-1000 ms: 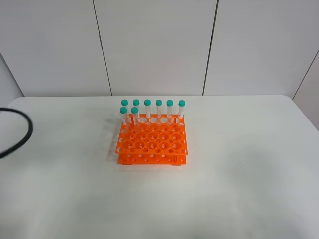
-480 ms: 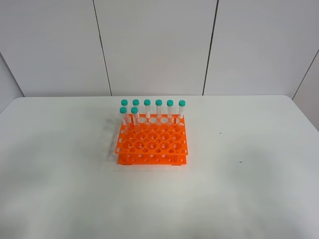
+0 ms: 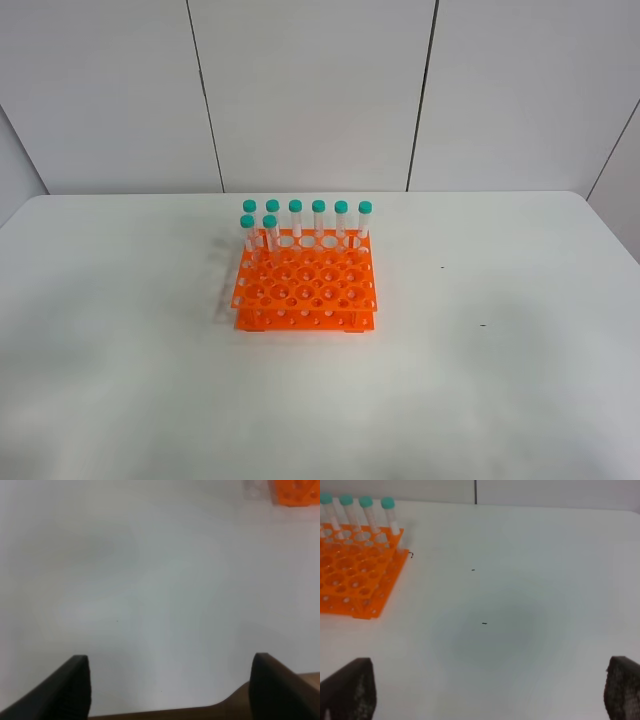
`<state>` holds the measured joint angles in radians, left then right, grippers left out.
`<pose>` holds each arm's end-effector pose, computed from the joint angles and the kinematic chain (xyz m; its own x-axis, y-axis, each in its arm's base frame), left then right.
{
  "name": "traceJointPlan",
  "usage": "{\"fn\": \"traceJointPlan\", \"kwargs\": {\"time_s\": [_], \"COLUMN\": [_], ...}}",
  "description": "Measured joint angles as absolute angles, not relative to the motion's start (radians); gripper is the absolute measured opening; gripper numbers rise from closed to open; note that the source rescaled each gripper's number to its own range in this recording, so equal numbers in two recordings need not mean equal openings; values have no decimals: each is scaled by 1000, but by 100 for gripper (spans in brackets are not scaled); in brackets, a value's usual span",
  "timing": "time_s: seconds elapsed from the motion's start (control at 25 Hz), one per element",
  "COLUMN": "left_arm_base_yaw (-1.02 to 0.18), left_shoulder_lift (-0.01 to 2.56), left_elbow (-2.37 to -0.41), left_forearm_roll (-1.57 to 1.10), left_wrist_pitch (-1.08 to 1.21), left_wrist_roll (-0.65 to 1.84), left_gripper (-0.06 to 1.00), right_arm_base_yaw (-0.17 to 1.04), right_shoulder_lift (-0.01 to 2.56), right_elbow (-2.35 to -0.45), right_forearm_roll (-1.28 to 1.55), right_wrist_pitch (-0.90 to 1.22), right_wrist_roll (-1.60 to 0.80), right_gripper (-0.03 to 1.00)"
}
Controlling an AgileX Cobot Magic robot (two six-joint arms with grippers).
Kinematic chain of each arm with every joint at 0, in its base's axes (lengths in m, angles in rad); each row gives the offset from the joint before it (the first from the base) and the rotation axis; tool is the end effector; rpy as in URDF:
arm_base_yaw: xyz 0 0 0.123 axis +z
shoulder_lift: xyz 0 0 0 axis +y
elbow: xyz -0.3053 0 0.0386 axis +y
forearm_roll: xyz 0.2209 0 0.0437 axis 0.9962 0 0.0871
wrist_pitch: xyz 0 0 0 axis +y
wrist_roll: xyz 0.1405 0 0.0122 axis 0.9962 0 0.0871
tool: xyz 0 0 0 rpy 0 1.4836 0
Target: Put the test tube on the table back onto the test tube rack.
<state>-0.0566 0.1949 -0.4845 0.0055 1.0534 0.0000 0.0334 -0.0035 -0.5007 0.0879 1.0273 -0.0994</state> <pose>0.0171 -0.0003 0.2366 -0.6250 0.0381 -0.7797 0.0545 0.9985 0.0051 -0.0059 0.0104 0.2463 -0.4144 -0.0676 -0.9076 -0.1239 0.9921 -0.0173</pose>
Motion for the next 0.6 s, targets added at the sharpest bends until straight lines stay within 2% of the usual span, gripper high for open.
{"fn": "traceJointPlan", "kwargs": {"time_s": [0.28,0.6], "left_arm_base_yaw": [-58,-58], "left_shoulder_lift": [181,-1], "left_elbow": [-484,-483], "left_forearm_roll": [6,6], "left_wrist_pitch": [1053,1052], "left_wrist_roll": [0,0], "left_gripper": [100,100], "right_arm_base_yaw": [33,33], "right_shoulder_lift": [-4,-4], "right_elbow": [-501,-501], "right_forearm_roll": [88,88], "right_wrist_pitch": [1027,1027], "right_wrist_roll": [-99,-99], "right_gripper": [100,100]}}
